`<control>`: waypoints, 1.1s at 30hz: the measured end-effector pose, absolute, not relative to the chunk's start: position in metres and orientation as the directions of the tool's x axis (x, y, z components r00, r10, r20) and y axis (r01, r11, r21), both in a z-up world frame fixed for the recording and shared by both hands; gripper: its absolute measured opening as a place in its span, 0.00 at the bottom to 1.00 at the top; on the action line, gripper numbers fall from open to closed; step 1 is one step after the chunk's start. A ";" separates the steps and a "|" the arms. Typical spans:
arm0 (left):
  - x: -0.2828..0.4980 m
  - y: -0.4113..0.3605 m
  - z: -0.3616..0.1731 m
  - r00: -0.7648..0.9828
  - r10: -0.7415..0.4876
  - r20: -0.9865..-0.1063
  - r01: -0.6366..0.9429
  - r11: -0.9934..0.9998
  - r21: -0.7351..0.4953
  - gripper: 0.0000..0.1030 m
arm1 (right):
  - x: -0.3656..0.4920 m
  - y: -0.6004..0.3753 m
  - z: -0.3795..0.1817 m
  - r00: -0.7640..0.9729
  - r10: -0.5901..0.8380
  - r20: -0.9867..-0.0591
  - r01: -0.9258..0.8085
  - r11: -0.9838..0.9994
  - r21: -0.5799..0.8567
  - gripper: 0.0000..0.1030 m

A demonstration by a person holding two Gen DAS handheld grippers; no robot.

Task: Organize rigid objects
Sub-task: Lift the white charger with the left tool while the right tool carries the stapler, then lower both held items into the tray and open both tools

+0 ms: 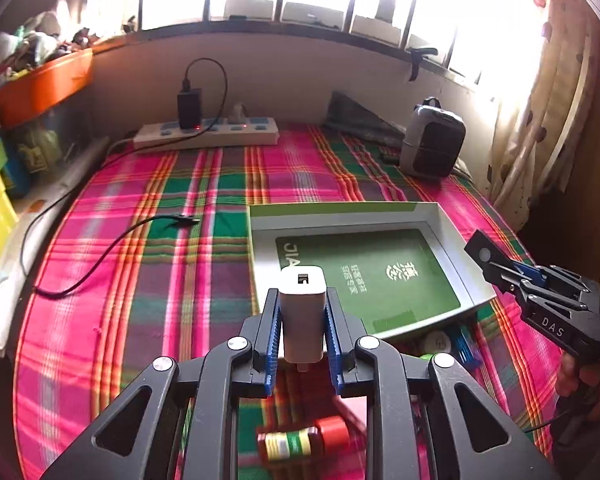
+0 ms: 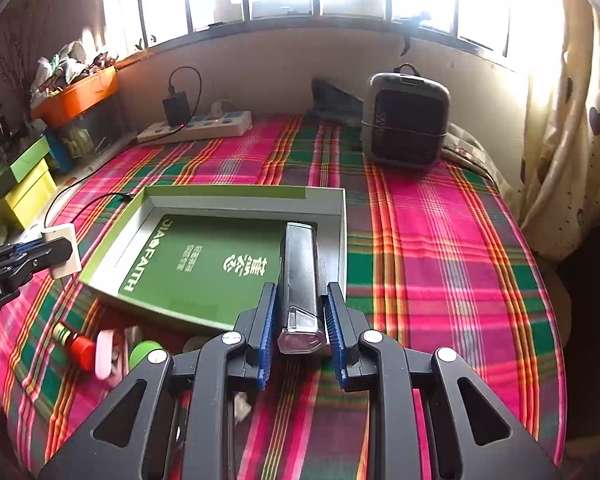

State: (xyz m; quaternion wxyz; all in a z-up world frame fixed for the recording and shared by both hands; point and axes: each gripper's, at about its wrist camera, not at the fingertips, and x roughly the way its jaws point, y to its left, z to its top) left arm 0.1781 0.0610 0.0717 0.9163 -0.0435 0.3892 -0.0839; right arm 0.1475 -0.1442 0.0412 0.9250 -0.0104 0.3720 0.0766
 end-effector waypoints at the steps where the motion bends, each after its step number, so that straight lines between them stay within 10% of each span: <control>1: 0.183 0.060 0.070 0.678 -0.190 -0.710 0.115 0.982 -0.153 0.19 | 0.151 -0.144 0.040 0.709 0.132 -0.693 -0.148 0.988 0.037 0.24; 33: 0.257 0.033 0.026 0.575 -0.177 -0.799 0.124 0.984 -0.129 0.19 | 0.220 -0.137 0.005 0.638 0.136 -0.758 -0.180 0.983 0.025 0.24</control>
